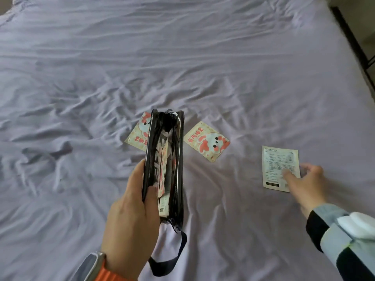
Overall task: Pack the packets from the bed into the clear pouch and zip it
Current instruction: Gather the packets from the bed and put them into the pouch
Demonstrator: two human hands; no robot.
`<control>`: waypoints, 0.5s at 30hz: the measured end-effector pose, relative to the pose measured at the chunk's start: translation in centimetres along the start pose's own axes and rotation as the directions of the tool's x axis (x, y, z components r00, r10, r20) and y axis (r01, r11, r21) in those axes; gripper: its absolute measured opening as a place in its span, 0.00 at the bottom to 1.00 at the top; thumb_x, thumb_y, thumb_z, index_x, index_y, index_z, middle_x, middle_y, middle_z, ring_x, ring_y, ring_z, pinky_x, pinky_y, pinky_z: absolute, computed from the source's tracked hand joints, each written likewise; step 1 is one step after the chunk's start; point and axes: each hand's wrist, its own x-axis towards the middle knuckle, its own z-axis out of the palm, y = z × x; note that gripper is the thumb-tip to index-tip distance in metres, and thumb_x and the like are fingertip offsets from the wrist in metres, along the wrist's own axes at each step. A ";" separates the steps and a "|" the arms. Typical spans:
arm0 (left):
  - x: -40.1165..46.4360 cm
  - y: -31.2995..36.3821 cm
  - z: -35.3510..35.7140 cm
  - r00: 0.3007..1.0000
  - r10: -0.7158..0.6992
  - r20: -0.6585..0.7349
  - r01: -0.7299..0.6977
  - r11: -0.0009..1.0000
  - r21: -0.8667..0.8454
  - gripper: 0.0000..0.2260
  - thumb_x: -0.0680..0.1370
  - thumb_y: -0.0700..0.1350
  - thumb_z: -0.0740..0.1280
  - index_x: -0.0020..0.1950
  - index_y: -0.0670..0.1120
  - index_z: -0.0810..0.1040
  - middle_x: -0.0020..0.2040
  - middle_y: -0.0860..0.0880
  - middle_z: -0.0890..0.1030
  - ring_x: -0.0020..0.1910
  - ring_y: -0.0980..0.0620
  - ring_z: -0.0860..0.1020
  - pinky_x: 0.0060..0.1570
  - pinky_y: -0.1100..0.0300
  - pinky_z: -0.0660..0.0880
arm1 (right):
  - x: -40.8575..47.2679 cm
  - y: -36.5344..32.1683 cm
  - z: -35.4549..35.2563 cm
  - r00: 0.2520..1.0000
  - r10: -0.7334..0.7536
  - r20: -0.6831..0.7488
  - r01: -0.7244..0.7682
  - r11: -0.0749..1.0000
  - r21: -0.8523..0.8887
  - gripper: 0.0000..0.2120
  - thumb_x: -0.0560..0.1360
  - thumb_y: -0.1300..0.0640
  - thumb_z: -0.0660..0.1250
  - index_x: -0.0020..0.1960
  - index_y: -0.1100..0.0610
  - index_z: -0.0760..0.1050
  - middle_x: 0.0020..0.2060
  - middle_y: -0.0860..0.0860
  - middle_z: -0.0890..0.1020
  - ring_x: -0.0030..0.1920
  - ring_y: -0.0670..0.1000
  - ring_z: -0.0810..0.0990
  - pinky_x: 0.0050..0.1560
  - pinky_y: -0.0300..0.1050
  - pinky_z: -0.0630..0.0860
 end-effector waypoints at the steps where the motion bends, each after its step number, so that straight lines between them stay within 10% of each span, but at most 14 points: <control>1: 0.4 -0.1 0.3 1.000 -0.003 -0.008 0.003 1.000 -0.021 0.21 0.77 0.48 0.56 0.70 0.61 0.65 0.47 0.48 0.86 0.38 0.41 0.84 0.39 0.44 0.79 | 1.0 0.1 0.1 1.000 0.014 0.012 -0.015 1.000 0.023 0.32 0.69 0.50 0.75 0.66 0.56 0.65 0.56 0.57 0.80 0.55 0.62 0.82 0.57 0.64 0.78; 15: 5.6 -4.1 0.5 0.995 -0.011 -0.099 0.004 0.998 -0.063 0.21 0.78 0.45 0.59 0.70 0.59 0.66 0.44 0.53 0.85 0.37 0.47 0.83 0.38 0.44 0.80 | 1.1 -11.1 9.4 0.871 -0.220 0.440 0.092 0.952 0.292 0.39 0.70 0.62 0.77 0.75 0.55 0.62 0.58 0.58 0.82 0.55 0.57 0.84 0.59 0.61 0.79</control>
